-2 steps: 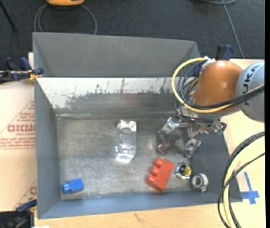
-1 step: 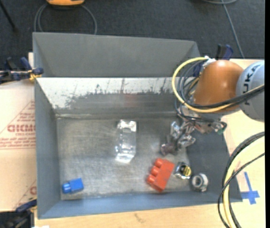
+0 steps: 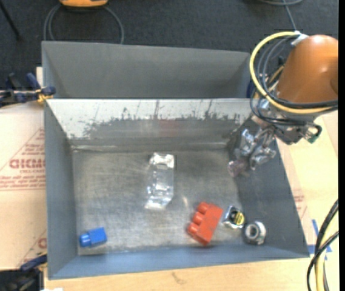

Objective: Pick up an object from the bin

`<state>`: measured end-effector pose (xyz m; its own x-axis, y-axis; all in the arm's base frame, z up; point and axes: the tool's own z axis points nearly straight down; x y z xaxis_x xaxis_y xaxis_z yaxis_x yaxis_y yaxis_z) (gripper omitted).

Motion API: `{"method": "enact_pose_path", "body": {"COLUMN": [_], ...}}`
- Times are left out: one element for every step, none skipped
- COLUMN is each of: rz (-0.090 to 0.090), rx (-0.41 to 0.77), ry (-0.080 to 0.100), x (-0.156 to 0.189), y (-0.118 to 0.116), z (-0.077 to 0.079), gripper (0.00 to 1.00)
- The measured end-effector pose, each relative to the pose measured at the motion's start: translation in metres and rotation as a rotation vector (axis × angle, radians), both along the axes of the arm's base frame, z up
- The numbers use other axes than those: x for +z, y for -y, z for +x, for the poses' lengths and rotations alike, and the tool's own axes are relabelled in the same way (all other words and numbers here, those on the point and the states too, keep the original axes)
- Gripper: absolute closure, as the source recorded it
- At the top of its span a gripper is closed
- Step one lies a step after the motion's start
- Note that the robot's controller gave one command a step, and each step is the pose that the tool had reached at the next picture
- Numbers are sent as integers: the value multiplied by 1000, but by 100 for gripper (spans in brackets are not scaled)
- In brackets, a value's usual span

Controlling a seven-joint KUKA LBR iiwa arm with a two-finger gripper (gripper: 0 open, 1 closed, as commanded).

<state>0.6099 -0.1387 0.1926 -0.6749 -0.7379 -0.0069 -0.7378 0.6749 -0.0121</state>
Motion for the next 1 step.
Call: {"method": "enact_pose_path", "body": {"rz": [1], "rx": [-3], "ry": [-2], "x": [63], "y": [-8], "z": [0], "gripper": [100]}}
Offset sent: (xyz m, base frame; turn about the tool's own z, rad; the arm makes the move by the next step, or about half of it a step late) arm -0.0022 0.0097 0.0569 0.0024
